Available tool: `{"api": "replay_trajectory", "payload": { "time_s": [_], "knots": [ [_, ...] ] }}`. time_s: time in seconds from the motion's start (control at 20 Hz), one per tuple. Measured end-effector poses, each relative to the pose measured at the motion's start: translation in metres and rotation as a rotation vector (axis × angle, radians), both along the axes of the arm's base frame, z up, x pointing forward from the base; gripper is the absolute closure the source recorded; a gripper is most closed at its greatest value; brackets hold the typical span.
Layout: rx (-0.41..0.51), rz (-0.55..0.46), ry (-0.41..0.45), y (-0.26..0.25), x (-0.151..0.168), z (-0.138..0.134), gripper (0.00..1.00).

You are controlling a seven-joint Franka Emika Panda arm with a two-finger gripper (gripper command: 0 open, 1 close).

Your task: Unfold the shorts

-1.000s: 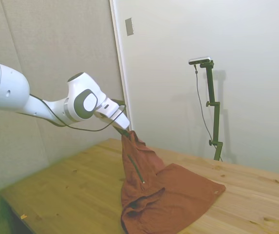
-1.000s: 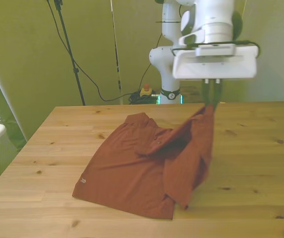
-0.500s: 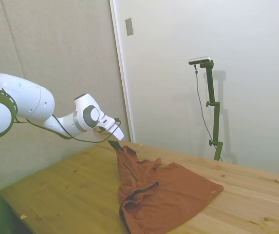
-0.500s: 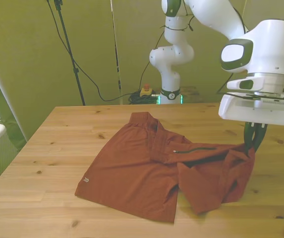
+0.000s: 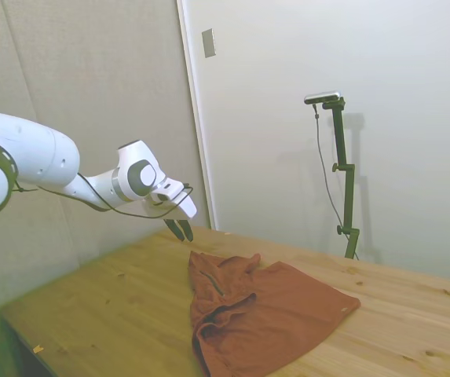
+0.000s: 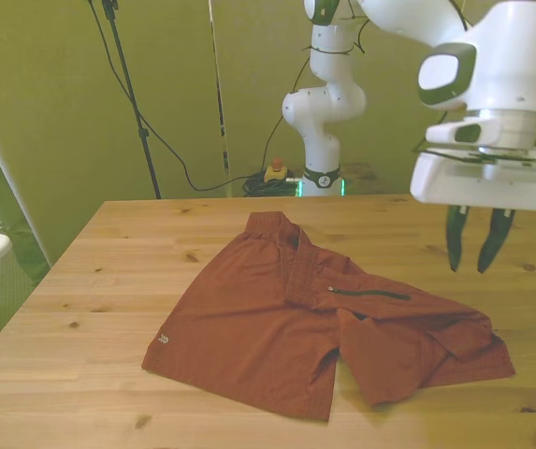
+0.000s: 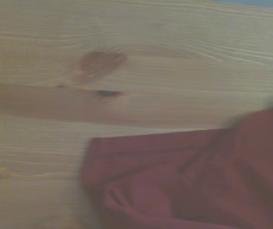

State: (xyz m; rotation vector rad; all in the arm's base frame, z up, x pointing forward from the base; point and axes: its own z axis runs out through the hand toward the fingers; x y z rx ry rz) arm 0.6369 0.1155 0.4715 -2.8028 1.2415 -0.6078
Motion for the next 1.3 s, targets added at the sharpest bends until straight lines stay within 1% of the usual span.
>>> {"api": "replay_trajectory", "payload": {
  "time_s": [0.1,0.25,0.3,0.4,0.45,0.55,0.7,0.9,1.0,1.1,1.15,1.3],
  "knots": [
    [-0.015,-0.023,0.007,-0.037,-0.014,0.019,0.0],
    [-0.014,-0.05,0.02,-0.093,-0.034,0.033,0.0],
    [-0.005,-0.047,0.03,-0.111,-0.04,0.035,0.0],
    [0.026,-0.008,0.068,-0.147,-0.05,0.037,0.0],
    [0.025,0.017,0.092,-0.176,-0.053,0.036,0.0],
    [0.026,0.028,0.104,-0.179,-0.054,0.033,0.0],
    [0.054,0.07,0.137,-0.213,-0.055,0.021,0.0],
    [0.109,0.192,0.174,-0.262,-0.046,-0.006,0.0],
    [0.13,0.271,0.2,-0.273,-0.036,-0.024,0.0],
    [0.14,0.33,0.231,-0.277,-0.028,-0.04,0.0],
    [0.16,0.359,0.245,-0.279,-0.026,-0.047,0.0],
    [0.196,0.404,0.275,-0.289,-0.02,-0.06,0.0]
  ]
}}
